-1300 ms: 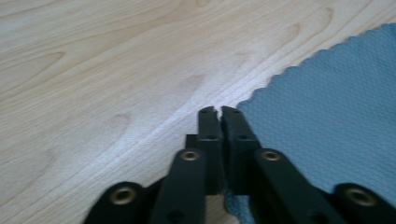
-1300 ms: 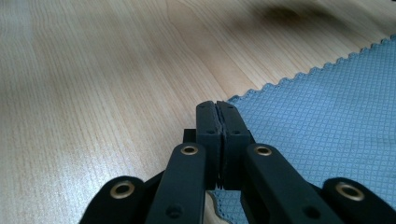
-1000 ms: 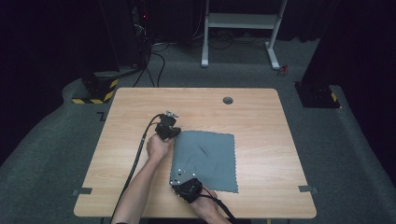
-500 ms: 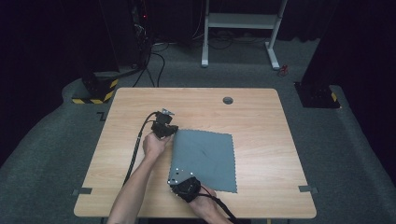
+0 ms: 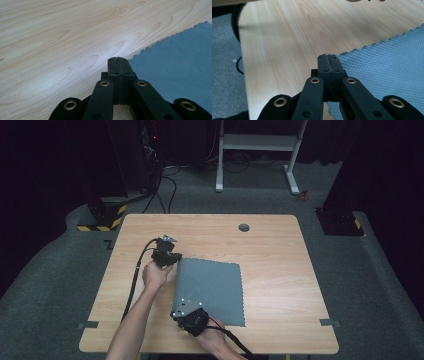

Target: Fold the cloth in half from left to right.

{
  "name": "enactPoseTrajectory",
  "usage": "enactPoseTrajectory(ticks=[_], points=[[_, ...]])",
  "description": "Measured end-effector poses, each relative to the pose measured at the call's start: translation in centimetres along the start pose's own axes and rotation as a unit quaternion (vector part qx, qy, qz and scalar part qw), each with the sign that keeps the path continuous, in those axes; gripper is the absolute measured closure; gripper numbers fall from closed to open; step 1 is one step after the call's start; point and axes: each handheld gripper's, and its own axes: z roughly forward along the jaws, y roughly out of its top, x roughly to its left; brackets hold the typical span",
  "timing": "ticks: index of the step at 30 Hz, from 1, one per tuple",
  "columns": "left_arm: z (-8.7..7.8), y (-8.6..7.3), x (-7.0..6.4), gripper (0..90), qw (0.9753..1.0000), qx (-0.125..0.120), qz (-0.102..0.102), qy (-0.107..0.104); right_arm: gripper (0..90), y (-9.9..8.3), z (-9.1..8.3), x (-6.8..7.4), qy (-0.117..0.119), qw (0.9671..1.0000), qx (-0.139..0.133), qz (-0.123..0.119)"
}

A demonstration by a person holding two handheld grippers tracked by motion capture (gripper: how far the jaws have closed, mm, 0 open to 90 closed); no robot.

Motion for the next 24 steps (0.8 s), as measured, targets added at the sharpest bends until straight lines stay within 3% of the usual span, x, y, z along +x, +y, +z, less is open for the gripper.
enactPoseTrajectory(ticks=[5,10,15,24], points=[[0.3,-0.1,-0.4,90.0,1.0,-0.001,0.001,0.0,90.0,-0.4,-0.5,-0.2,0.004,0.9999,-0.009,0.009],[1.5,0.3,-1.6,90.0,0.9998,-0.01,-0.001,-0.02,90.0,-1.8,-1.4,-1.0,-0.003,0.9997,-0.016,0.02],[2.7,1.0,-3.3,90.0,0.9991,0.002,0.037,-0.021,90.0,-3.7,-2.6,-1.4,-0.013,0.9988,-0.02,0.044],[4.4,1.7,-5.3,90.0,0.9985,0.001,0.032,-0.046,90.0,-6.5,-4.5,-2.5,-0.035,0.9966,-0.02,0.072]])
